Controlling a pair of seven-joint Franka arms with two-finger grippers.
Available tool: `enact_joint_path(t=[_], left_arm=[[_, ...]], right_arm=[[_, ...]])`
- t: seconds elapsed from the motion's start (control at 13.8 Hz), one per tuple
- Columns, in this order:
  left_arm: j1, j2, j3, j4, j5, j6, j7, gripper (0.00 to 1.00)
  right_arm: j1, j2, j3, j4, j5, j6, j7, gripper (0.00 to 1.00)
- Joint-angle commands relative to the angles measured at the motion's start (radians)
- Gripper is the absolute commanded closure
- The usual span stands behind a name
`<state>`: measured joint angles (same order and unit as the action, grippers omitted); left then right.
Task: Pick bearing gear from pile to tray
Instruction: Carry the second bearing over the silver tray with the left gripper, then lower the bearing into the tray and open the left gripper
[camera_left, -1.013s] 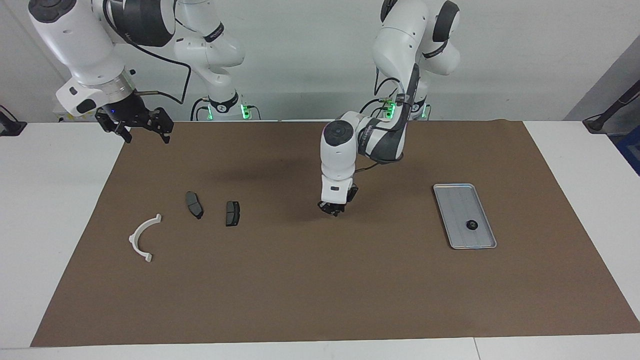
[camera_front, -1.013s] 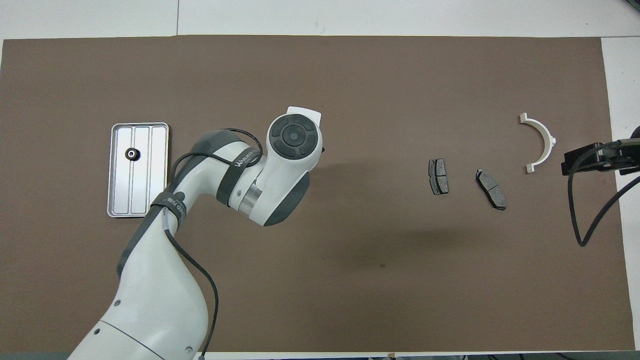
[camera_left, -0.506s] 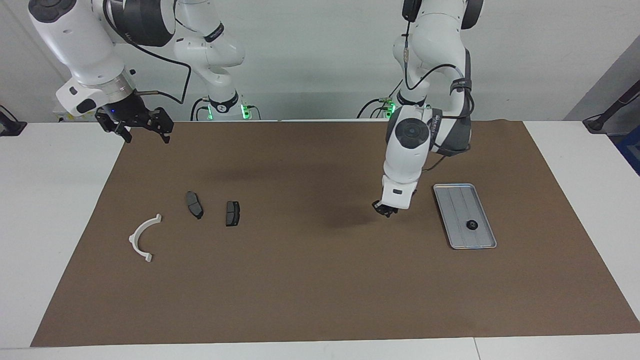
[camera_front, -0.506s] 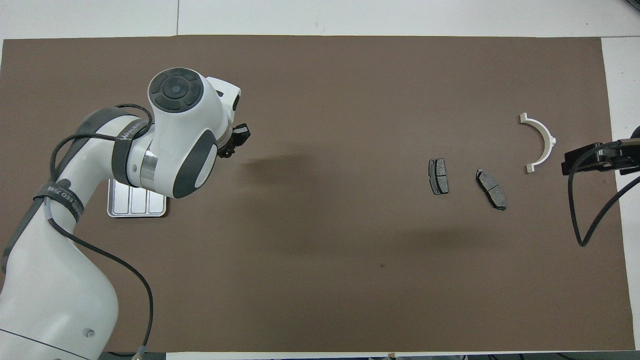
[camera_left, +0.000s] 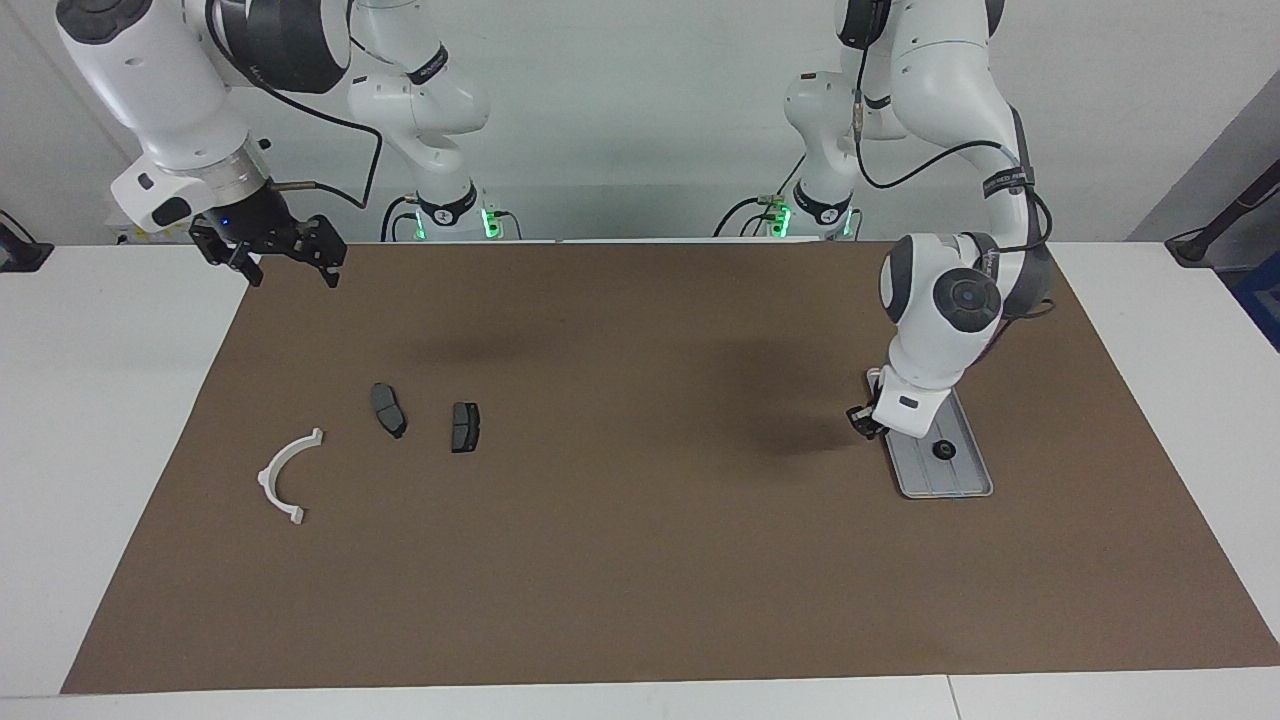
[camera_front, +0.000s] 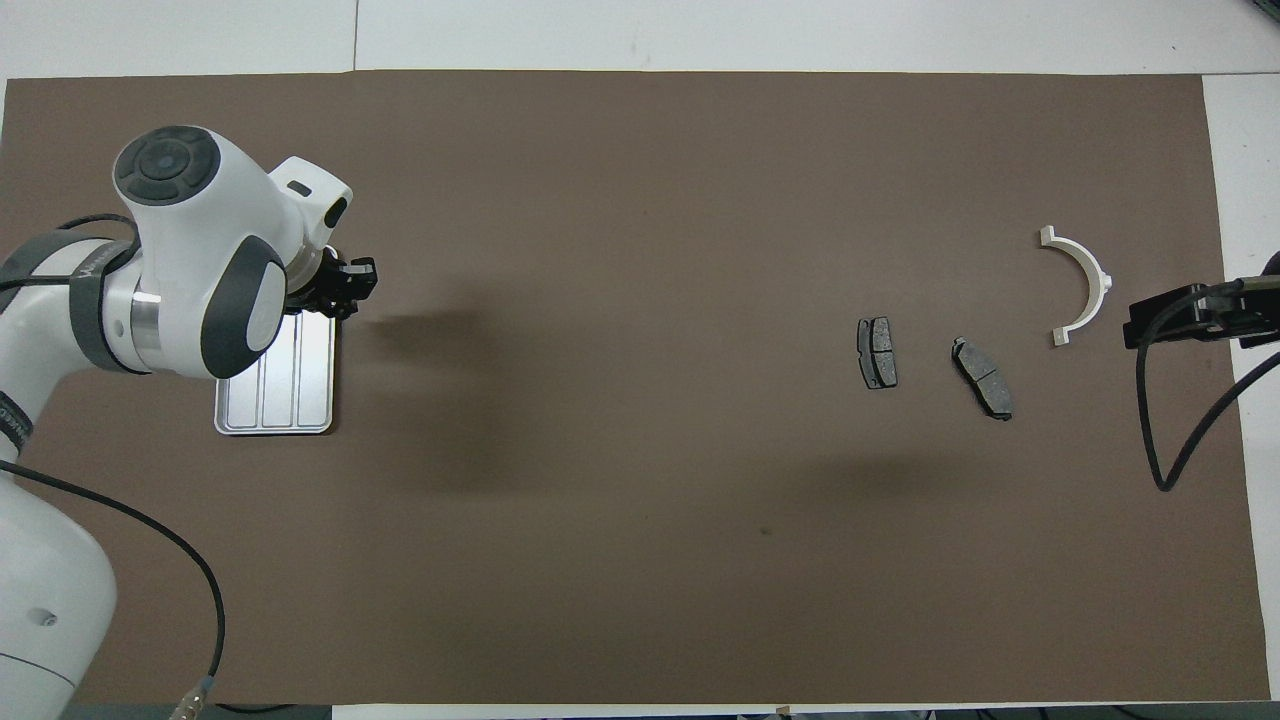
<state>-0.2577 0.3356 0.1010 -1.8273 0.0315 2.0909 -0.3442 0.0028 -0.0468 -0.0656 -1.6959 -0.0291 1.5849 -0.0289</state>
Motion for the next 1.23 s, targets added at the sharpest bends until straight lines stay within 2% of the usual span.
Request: enact_joint_path(t=[0.0, 0.22, 0.58, 1.09, 1.16], left_arm=[[0.054, -0.069, -0.012, -0.137, 0.008, 0.107, 0.086, 1.0], [0.115, -0.084, -0.018, -0.15, -0.027, 0.104, 0.186, 1.0], [0.118, -0.122, -0.015, -0.285, -0.033, 0.221, 0.208, 1.0], [0.12, -0.153, -0.015, -0.336, -0.033, 0.225, 0.228, 1.0], [0.12, -0.156, -0.015, -0.354, -0.033, 0.247, 0.228, 0.94]], right_arm=[[0.005, -0.025, -0.003, -0.027, -0.002, 0.027, 0.012, 0.0], [0.003, -0.025, -0.003, -0.028, -0.002, 0.032, 0.012, 0.0], [0.005, -0.027, -0.002, -0.033, 0.003, 0.036, 0.018, 0.0], [0.005, -0.027, 0.0, -0.03, 0.002, 0.041, 0.018, 0.0], [0.005, -0.027, 0.003, -0.03, 0.002, 0.04, 0.018, 0.0]])
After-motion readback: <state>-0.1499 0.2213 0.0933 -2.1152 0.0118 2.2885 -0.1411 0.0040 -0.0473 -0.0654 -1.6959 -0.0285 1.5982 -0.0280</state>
